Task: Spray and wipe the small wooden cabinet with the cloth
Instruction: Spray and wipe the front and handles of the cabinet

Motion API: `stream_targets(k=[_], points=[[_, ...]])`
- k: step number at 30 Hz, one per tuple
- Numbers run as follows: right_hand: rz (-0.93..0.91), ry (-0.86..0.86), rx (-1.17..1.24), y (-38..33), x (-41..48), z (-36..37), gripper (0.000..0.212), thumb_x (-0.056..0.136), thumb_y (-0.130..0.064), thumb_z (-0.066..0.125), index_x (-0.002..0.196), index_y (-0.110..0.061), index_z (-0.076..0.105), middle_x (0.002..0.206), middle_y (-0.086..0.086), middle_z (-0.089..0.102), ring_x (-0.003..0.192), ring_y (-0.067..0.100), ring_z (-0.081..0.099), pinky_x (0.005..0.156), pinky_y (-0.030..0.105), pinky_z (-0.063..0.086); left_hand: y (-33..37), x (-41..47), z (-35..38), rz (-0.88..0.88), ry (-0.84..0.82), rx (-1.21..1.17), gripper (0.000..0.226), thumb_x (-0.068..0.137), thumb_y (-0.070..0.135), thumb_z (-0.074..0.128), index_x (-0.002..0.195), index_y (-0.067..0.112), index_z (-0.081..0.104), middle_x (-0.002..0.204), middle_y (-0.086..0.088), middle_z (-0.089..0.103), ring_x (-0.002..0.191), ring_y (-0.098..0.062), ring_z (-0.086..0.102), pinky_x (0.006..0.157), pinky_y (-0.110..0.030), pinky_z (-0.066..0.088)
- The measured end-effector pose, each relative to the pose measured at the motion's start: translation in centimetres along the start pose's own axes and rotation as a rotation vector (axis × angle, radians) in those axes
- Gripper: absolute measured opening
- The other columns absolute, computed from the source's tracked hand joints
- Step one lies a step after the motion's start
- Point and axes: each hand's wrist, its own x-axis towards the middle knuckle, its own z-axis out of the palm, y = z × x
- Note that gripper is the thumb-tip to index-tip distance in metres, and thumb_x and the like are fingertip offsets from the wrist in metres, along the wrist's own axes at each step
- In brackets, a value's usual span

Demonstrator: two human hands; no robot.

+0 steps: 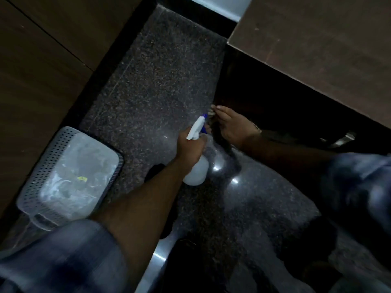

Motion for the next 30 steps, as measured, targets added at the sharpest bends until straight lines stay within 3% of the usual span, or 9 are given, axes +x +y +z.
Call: stream_targets(k=[3, 6, 8, 11, 16, 19, 22, 27, 30], points=[[-0.050, -0.096, -0.062, -1.4, -3.0, 2.4, 0.053, 0.105, -0.028, 0.037, 0.153, -0.008, 0.039, 0.167, 0.014, 0.021, 0.156, 0.040, -0.003, 0.125, 0.050, -0.011, 0.4, 0.0, -0.9, -0.048, -0.065, -0.022, 0.033, 0.092, -0.006, 0.064, 0.115, 0.015, 0.072, 0.091, 0.000, 0.074, 0.071, -0.008, 0.065, 0.065, -0.023, 0.052], [-0.054, -0.128, -0.078, -1.0, -8.3, 5.2, 0.054, 0.104, -0.024, 0.032, 0.153, -0.004, 0.039, 0.167, 0.016, 0.019, 0.155, 0.041, -0.005, 0.115, 0.052, -0.029, 1.1, 0.1, -1.3, -0.095, -0.081, -0.020, 0.034, 0.092, -0.009, 0.059, 0.101, 0.019, 0.075, 0.077, 0.005, 0.077, 0.062, -0.009, 0.063, 0.054, -0.019, 0.049], [-0.070, -0.081, -0.104, -0.4, -9.8, 5.8, 0.059, 0.101, -0.015, 0.021, 0.156, 0.005, 0.026, 0.167, 0.019, 0.015, 0.155, 0.042, -0.003, 0.118, 0.051, -0.024, 1.2, 0.0, -1.3, -0.113, -0.118, 0.004, 0.031, 0.093, -0.008, 0.057, 0.103, 0.015, 0.075, 0.084, 0.001, 0.079, 0.059, -0.005, 0.063, 0.053, -0.018, 0.049], [-0.058, -0.024, -0.059, 0.1, -8.1, 4.0, 0.065, 0.096, -0.011, 0.007, 0.158, 0.007, 0.015, 0.167, 0.019, 0.013, 0.155, 0.039, 0.002, 0.127, 0.048, 0.000, 1.0, -0.2, -1.0, -0.142, -0.142, 0.010, 0.036, 0.095, -0.002, 0.058, 0.115, 0.026, 0.069, 0.109, -0.010, 0.077, 0.079, -0.018, 0.067, 0.062, -0.025, 0.052], [-0.010, 0.046, -0.018, -0.2, 0.5, 1.1, 0.054, 0.104, -0.028, 0.035, 0.152, -0.004, 0.041, 0.165, 0.016, 0.025, 0.155, 0.039, 0.005, 0.126, 0.050, -0.005, 0.4, -0.4, -0.6, -0.173, -0.069, 0.033, 0.048, 0.092, -0.007, 0.056, 0.134, 0.014, 0.066, 0.083, -0.004, 0.072, 0.055, -0.009, 0.064, 0.053, -0.020, 0.052], [0.030, -0.031, 0.001, -1.2, 0.4, 1.9, 0.056, 0.104, -0.026, 0.033, 0.154, -0.001, 0.037, 0.166, 0.018, 0.022, 0.156, 0.039, 0.003, 0.126, 0.051, -0.003, -0.4, -0.1, -0.8, -0.161, -0.081, -0.001, 0.048, 0.094, -0.006, 0.054, 0.139, 0.009, 0.064, 0.107, -0.006, 0.077, 0.086, -0.014, 0.075, 0.080, -0.028, 0.062], [-0.003, -0.058, -0.038, -0.9, -1.5, 2.6, 0.053, 0.104, -0.021, 0.033, 0.153, -0.001, 0.037, 0.166, 0.021, 0.020, 0.155, 0.040, 0.003, 0.126, 0.051, -0.004, -0.5, 0.3, -1.2, -0.163, -0.102, 0.007, 0.045, 0.096, -0.004, 0.055, 0.138, 0.009, 0.065, 0.094, 0.008, 0.073, 0.067, -0.003, 0.065, 0.055, -0.015, 0.054], [-0.022, -0.030, -0.088, -0.7, 1.6, 1.4, 0.055, 0.103, -0.027, 0.040, 0.153, -0.005, 0.039, 0.164, 0.017, 0.027, 0.155, 0.038, 0.007, 0.127, 0.051, -0.001, -0.7, 0.4, -1.0, -0.154, -0.135, -0.005, 0.040, 0.095, -0.010, 0.052, 0.112, 0.021, 0.071, 0.096, 0.004, 0.075, 0.073, -0.003, 0.068, 0.055, -0.014, 0.053], [-0.092, -0.065, -0.051, -1.5, 3.5, 2.2, 0.053, 0.103, -0.033, 0.043, 0.152, -0.012, 0.044, 0.163, 0.013, 0.033, 0.155, 0.037, 0.008, 0.127, 0.051, 0.000, -1.3, 0.1, -0.7, -0.184, -0.120, -0.009, 0.031, 0.096, -0.010, 0.052, 0.119, -0.001, 0.070, 0.079, 0.003, 0.070, 0.054, 0.004, 0.065, 0.050, -0.012, 0.050]])
